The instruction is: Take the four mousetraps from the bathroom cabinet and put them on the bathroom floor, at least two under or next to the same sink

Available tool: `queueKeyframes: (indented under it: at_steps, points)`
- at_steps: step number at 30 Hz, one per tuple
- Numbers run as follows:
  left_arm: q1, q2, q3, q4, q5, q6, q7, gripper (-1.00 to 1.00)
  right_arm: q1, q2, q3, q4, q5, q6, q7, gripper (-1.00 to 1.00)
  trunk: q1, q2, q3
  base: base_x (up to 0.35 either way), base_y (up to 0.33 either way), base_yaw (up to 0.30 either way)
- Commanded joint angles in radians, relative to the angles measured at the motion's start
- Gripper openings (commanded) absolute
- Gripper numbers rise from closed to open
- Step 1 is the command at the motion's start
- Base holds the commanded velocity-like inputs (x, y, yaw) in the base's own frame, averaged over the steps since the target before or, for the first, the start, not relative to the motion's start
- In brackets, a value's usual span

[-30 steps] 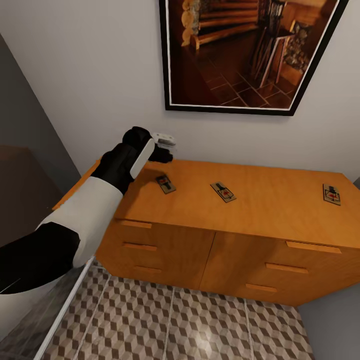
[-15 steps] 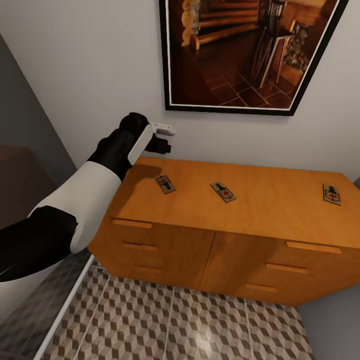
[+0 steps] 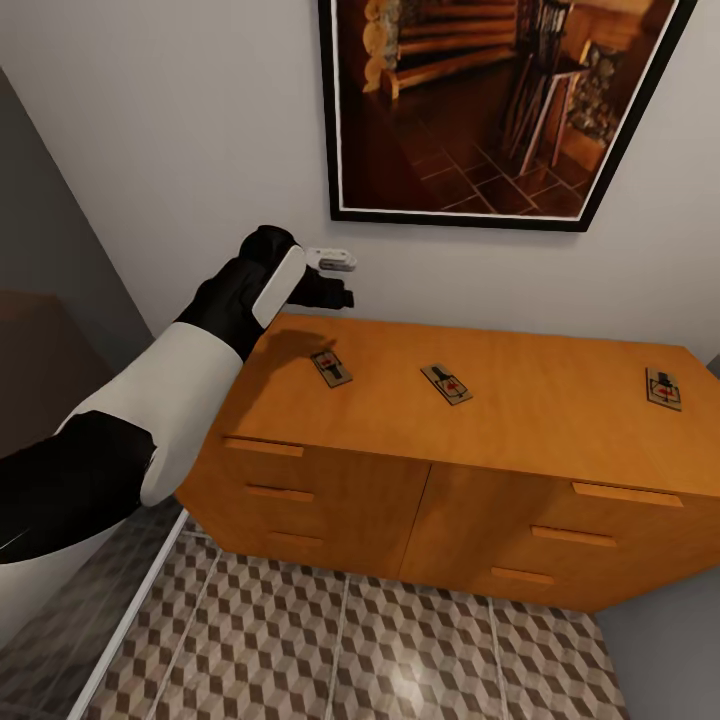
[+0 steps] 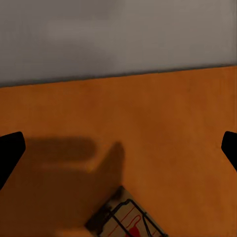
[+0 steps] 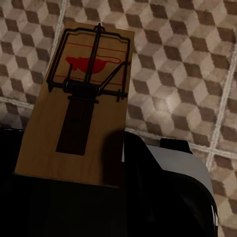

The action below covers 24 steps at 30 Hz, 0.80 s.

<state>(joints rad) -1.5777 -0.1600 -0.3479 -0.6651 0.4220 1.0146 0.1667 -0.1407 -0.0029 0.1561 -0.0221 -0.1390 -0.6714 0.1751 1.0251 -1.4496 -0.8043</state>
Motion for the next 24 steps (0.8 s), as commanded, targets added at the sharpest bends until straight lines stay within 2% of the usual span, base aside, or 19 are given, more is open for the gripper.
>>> queueKeyframes:
  at_steps: [1,7,24]
  points:
    - [-0.001,0.000,-0.003,-0.001,0.011,0.002,0.010,1.00,0.000,-0.001,0.007,0.001,-0.014,-0.002,0.007,-1.00,0.000,0.000,-0.001,0.000,0.000,0.000]
    - [-0.001,-0.001,-0.003,-0.005,0.014,0.002,0.010,1.00,0.000,-0.002,0.007,0.001,-0.015,-0.001,0.006,-1.00,0.000,0.000,-0.001,0.000,0.000,0.121]
    - [-0.001,-0.001,-0.009,-0.011,0.015,0.004,0.010,1.00,0.000,-0.005,0.006,0.001,-0.017,-0.001,0.007,-1.00,0.000,0.000,-0.001,0.000,0.000,0.246]
